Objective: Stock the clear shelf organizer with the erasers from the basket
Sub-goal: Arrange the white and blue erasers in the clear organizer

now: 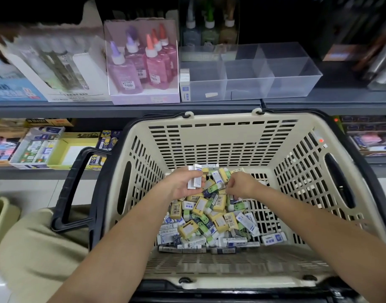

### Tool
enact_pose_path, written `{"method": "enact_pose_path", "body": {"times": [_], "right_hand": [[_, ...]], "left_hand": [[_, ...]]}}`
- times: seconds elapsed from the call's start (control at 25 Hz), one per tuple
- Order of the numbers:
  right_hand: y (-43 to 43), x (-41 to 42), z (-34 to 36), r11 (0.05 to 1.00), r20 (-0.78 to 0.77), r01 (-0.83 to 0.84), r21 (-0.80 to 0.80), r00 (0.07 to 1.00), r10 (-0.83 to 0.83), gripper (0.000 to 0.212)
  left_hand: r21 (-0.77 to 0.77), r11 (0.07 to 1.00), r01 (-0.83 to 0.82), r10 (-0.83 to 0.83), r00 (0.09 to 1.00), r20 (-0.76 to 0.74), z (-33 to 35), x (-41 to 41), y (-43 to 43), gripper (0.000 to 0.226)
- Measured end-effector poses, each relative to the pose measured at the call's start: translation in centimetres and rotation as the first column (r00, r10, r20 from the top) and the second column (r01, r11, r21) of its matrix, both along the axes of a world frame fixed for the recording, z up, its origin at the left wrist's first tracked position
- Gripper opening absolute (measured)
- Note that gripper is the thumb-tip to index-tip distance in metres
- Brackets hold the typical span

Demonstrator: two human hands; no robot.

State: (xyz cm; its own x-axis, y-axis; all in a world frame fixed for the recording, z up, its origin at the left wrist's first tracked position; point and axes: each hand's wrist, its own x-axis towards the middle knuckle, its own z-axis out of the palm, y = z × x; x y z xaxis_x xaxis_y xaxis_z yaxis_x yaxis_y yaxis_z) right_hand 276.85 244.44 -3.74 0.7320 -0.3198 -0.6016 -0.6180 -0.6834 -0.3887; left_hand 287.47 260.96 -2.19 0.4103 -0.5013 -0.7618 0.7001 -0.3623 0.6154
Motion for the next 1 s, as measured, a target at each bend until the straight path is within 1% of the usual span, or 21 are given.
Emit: {"method": "enact_pose_path", "body": {"times": [0.08,0.12,0.16,0.2,0.24,0.28,0.32,0.36,0.4,0.44,0.48,0.52,0.56,0.64,0.72,0.8,0.84,0.92,1.0], "right_hand": [[-0.9,0.7,1.2,0.984,0.019,0.115,0.136,0.993,-0.118,0.007],[-1.5,0.9,1.8,0.968,0.029,0.158,0.194,0.986,-0.167,0.005],[-1.9,0.9,2.3,0.964,0.025,0.161,0.213,0.985,-0.17,0.007],[-2.2,0.6,2.6,0.975,0.004,0.125,0.182,0.992,-0.128,0.008],[-2.3,0.3,2.6,0.992,-0.011,0.063,0.11,0.998,-0.062,0.008],[-2.1,0.1,2.3,1.0,0.017,0.003,0.011,1.0,-0.003,0.009],[-1.8,0.1,2.0,0.997,0.103,-0.019,-0.072,0.994,0.026,0.011],[-1.2,0.3,1.8,0.996,0.212,-0.01,-0.093,0.977,0.03,0.013],[-0.5,0.8,1.7,0.999,0.292,0.0,-0.054,0.956,0.016,0.016],[0.1,1.4,1.6,1.0,0.322,-0.006,0.002,0.947,0.005,0.018],[0.6,2.0,1.4,0.999,0.308,-0.039,0.03,0.951,0.028,0.021],[0.9,2.6,1.0,0.996,0.262,-0.092,0.015,0.961,0.084,0.025],[0.8,2.8,0.5,0.991,0.206,-0.133,-0.034,0.969,0.137,0.029],[-0.1,3.1,0.1,0.973,0.123,-0.14,-0.181,0.979,0.163,0.034],[-1.1,3.1,-0.3,0.953,0.064,-0.111,-0.281,0.989,0.134,0.029],[-0.6,3.2,-0.7,0.933,-0.009,-0.146,-0.328,0.988,0.151,0.017],[0.0,3.1,-1.0,0.921,-0.027,-0.169,-0.35,0.985,0.171,0.019],[0.8,3.0,-1.8,0.927,0.008,-0.152,-0.342,0.986,0.165,0.022],[1.0,2.9,-2.4,0.967,0.069,-0.088,-0.241,0.992,0.108,0.019]], "left_hand": [[0.005,1.0,0.001,-0.001,1.0,0.007,0.0,0.0,0.0,0.024],[0.006,1.0,-0.011,0.011,1.0,0.004,-0.1,0.1,0.0,0.023],[0.009,1.0,-0.02,0.02,1.0,-0.001,-0.1,0.3,0.1,0.021],[0.016,1.0,-0.02,0.02,1.0,-0.003,-0.2,0.4,0.2,0.019],[0.029,1.0,-0.007,0.007,1.0,-0.002,-0.3,0.5,0.3,0.016],[0.045,0.999,0.012,-0.012,1.0,-0.002,-0.4,0.6,0.4,0.014],[0.059,0.998,0.028,-0.028,1.0,-0.003,-0.4,0.6,0.5,0.013],[0.068,0.997,0.038,-0.038,0.999,-0.003,-0.4,0.7,0.6,0.012],[0.07,0.997,0.039,-0.039,0.999,-0.002,-0.3,0.7,0.6,0.011],[0.066,0.997,0.033,-0.034,0.999,0.002,-0.3,0.7,0.6,0.011],[0.058,0.998,0.023,-0.023,1.0,0.006,-0.3,0.7,0.6,0.009],[0.05,0.999,0.013,-0.014,1.0,0.011,-0.4,0.7,0.6,0.008],[0.046,0.999,0.008,-0.008,1.0,0.014,-0.4,0.8,0.7,0.007],[0.054,0.999,0.003,-0.004,1.0,0.017,-0.4,0.9,0.8,0.006],[0.07,0.998,0.001,-0.002,1.0,0.019,-0.4,0.9,0.9,0.007],[0.078,0.997,0.001,-0.002,1.0,0.018,-0.4,0.9,1.0,0.01],[0.075,0.997,0.0,-0.002,1.0,0.018,-0.4,0.9,1.0,0.013],[0.063,0.998,-0.012,0.011,1.0,0.022,-0.4,1.0,1.1,0.02],[0.052,0.998,-0.032,0.03,0.999,0.03,-0.5,1.2,1.2,0.017]]}}
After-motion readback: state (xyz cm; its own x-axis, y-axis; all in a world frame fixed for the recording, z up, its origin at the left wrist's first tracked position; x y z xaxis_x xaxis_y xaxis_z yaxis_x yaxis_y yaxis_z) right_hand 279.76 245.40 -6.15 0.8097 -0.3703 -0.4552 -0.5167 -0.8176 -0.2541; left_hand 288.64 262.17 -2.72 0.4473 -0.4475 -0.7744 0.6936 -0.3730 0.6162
